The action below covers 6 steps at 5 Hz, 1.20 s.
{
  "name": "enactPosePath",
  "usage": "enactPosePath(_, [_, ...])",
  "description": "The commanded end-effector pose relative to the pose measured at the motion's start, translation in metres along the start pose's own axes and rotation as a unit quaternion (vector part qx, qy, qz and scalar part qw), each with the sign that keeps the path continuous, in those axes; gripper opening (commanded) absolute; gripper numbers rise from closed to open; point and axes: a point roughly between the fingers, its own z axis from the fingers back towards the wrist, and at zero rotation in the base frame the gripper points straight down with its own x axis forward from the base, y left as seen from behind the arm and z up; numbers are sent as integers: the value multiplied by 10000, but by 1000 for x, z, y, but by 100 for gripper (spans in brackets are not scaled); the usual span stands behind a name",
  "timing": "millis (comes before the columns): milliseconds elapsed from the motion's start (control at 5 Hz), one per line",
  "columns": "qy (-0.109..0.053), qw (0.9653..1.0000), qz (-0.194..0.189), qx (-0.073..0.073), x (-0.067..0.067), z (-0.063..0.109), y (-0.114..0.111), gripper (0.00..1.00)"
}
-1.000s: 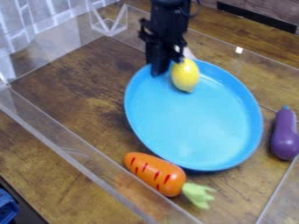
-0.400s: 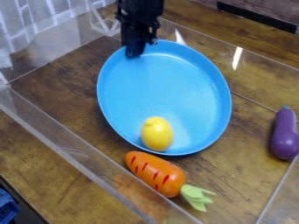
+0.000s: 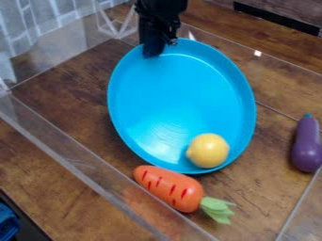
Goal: Remove the lemon from the blue tray and put it on the table
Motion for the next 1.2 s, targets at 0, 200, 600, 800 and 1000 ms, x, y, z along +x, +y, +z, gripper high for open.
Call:
enactPosePath(0, [-427, 9977, -380, 352, 4, 42, -11, 0])
enactPosePath(200, [-405, 9963, -644, 394, 5, 43, -21, 0])
enactPosePath(600, [-369, 9930, -1007, 500, 11, 42, -30, 0])
enactPosePath(800, [-357, 9915, -1130, 536, 12, 40, -34, 0])
enactPosePath(1000, [-351, 9900, -1247, 562, 13, 38, -37, 0])
